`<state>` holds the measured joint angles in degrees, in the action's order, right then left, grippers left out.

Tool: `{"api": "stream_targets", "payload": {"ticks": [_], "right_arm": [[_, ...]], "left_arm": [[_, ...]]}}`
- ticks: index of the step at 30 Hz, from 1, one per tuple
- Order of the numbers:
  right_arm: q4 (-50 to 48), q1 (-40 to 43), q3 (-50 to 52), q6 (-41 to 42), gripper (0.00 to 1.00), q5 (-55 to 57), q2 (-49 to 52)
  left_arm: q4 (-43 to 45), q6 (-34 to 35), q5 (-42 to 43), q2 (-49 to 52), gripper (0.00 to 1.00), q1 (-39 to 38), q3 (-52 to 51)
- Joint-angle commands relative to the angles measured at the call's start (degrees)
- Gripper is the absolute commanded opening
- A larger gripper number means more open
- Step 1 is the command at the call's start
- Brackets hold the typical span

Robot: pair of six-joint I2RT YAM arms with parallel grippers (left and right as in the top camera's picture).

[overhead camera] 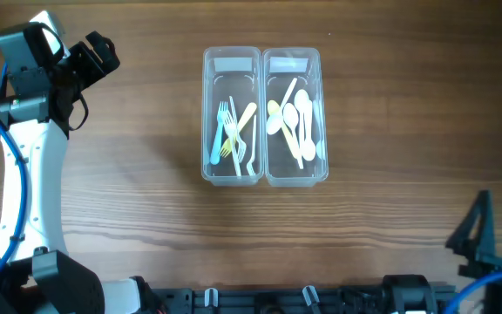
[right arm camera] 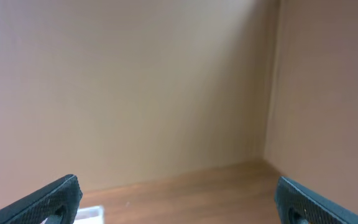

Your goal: Pack container

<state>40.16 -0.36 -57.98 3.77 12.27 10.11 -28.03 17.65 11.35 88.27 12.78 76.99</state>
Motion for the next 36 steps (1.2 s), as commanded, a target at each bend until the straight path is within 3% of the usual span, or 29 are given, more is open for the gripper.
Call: {"api": "stream_targets", "payload": {"ticks": [1, 8, 16, 36], "right_arm": [[-5.5, -0.4, 10.5, 2.8, 1.00, -6.4, -4.4], [-24.9, -0.4, 28.7, 3.0, 1.00, -15.6, -7.0], [-37.0, -0.3, 40.6, 3.9, 1.00, -15.7, -8.9], [-48.5, -0.3, 57.7, 9.8, 1.00, -15.2, -9.9]], "left_arm": [[0.1, -1.1, -0.3, -0.2, 1.00, 0.2, 0.4], [0.1, -1.1, -0.3, -0.2, 1.00, 0.2, 0.4], [0.1, -1.1, -0.3, -0.2, 1.00, 0.2, 0.4], [0.1, -1.1, -0.3, -0.2, 1.00, 0.2, 0.4]]}}
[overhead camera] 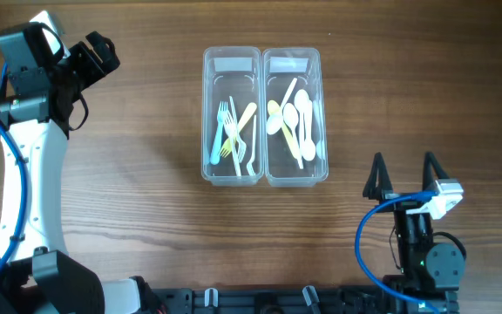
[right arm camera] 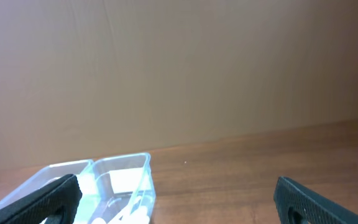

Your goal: Pack container

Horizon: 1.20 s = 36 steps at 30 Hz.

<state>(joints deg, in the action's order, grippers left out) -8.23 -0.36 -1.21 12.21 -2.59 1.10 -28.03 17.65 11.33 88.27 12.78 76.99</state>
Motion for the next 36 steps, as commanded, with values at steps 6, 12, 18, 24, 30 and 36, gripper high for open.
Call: {"api": "stream_targets", "payload": {"ticks": [6, 12, 18, 24, 30, 36], "right_arm": [[1.0, -0.3, 0.9, 1.3, 1.00, 3.2, -0.9], [3.4, -0.3, 0.9, 1.5, 1.00, 3.2, -0.9], [6.4, -0.3, 0.9, 1.3, 1.00, 2.5, -0.9], [7.8, -0.3, 0.9, 1.5, 1.00, 2.6, -0.9], [7.8, -0.3, 0.9, 1.5, 1.00, 2.6, -0.9], [7.8, -0.3, 0.9, 1.5, 1.00, 2.6, -0.9]], "left_arm": [[0.1, -1.1, -0.3, -0.2, 1.00, 0.2, 0.4], [0.1, -1.1, -0.3, -0.2, 1.00, 0.2, 0.4], [0.0, -1.1, -0.3, -0.2, 1.00, 0.2, 0.4], [0.0, -1.1, -0.3, -0.2, 1.00, 0.2, 0.4], [0.0, -1.1, -0.3, -0.2, 1.00, 0.2, 0.4], [0.0, -1.1, -0.3, -0.2, 1.00, 0.2, 0.4]]}}
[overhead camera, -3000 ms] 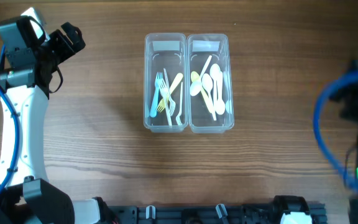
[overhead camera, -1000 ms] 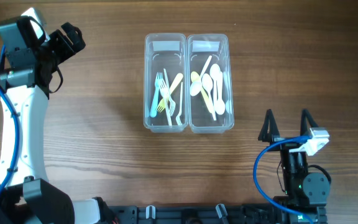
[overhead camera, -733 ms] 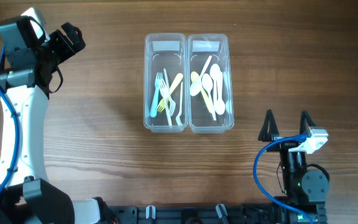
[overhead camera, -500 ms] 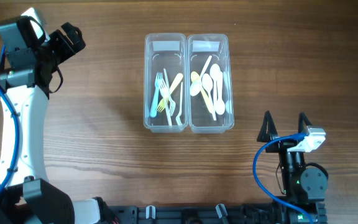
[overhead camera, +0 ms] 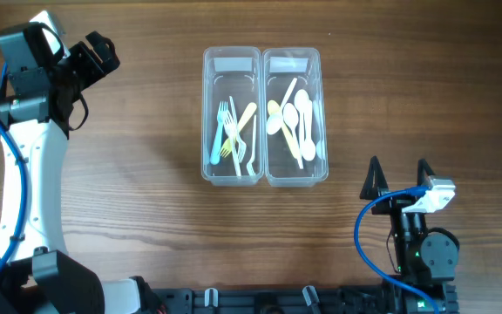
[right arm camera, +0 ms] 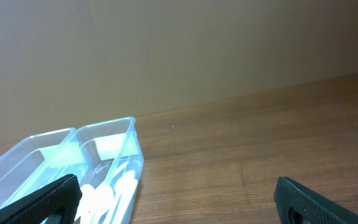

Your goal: Pack container

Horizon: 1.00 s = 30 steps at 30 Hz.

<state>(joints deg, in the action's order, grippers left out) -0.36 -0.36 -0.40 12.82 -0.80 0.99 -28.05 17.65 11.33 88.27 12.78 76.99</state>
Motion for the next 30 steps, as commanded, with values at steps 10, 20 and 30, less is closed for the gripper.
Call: {"api": "stream_targets", "payload": {"ticks": [10, 20, 30], "right_arm": [[-0.1, -0.3, 0.1, 0.9, 1.00, 0.8, -0.8], [-0.1, -0.3, 0.1, 0.9, 1.00, 0.8, -0.8], [-0.1, -0.3, 0.1, 0.9, 1.00, 0.8, -0.8]], "left_arm": [[0.1, -1.1, -0.3, -0.2, 1.00, 0.2, 0.4], [-0.1, -1.1, -0.3, -2.5, 1.00, 0.3, 0.4], [-0.1, -1.1, -0.3, -28.5, 1.00, 0.2, 0.3]]}}
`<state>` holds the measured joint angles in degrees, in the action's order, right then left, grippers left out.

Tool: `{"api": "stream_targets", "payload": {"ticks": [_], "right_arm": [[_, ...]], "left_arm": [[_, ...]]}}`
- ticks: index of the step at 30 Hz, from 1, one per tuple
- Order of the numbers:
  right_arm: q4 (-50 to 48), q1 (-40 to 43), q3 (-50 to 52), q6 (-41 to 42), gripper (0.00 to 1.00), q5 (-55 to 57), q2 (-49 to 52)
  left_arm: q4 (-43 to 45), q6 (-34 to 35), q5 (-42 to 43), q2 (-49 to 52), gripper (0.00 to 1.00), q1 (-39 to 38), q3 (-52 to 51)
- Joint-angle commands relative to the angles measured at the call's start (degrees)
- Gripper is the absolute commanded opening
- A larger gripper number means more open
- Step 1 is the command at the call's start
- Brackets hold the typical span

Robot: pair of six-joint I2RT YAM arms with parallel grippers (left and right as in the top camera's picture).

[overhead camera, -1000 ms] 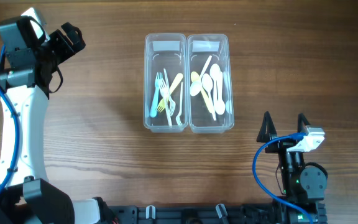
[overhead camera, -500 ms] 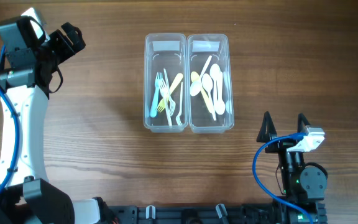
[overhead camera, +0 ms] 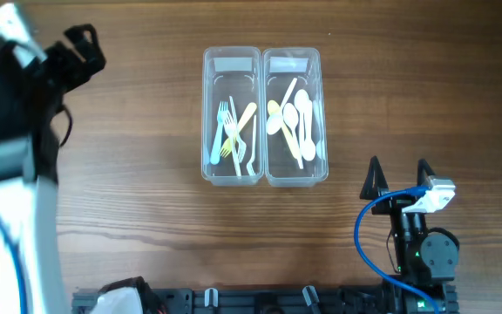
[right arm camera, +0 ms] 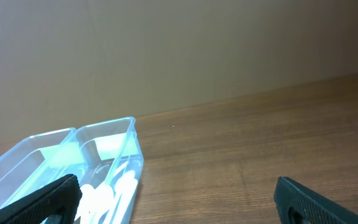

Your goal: Pack container

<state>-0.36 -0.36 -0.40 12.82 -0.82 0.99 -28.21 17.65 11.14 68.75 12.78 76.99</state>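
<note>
Two clear plastic containers stand side by side at the table's far middle. The left container (overhead camera: 206, 113) holds several forks (overhead camera: 232, 131) in blue, yellow and white. The right container (overhead camera: 323, 113) holds several pale spoons (overhead camera: 299, 118). My right gripper (overhead camera: 399, 171) stands open and empty, apart from the right container's near right corner. In the right wrist view my right gripper (right arm camera: 176, 182) frames bare wood, with the spoons (right arm camera: 114, 190) at lower left. My left gripper (overhead camera: 81, 48) is at the far left, blurred, seemingly open and empty.
The wooden table (overhead camera: 425, 87) spreads around the containers. A plain brown wall (right arm camera: 229, 50) rises behind the table's far edge. The left arm's white link (overhead camera: 16, 218) runs along the left side. A black rail (overhead camera: 303, 296) lines the near edge.
The left arm has shifted to the left and toward the far edge and shows blurred. The right gripper and both containers stand as before.
The right gripper was at the table's near right corner, facing the wall. Then it stood open near the right container's near right corner, and afterwards tilted lower so the containers showed larger. The left arm stayed at the far left until now.
</note>
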Motion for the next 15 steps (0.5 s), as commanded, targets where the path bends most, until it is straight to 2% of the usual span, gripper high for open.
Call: {"api": "stream_targets", "payload": {"ticks": [1, 7, 15], "right_arm": [[-0.1, -0.3, 0.1, 0.9, 1.00, 0.8, -0.8], [0.0, -0.3, 0.1, 0.9, 1.00, 0.8, -0.8], [-0.1, -0.3, 0.1, 0.9, 1.00, 0.8, -0.8]], "left_arm": [[0.0, -1.1, -0.1, -11.8, 1.00, 0.2, 0.3], [0.0, -1.1, -0.1, -27.0, 1.00, -5.4, 0.3], [-3.1, -1.1, -3.3, -37.3, 1.00, -10.7, -1.3]]}}
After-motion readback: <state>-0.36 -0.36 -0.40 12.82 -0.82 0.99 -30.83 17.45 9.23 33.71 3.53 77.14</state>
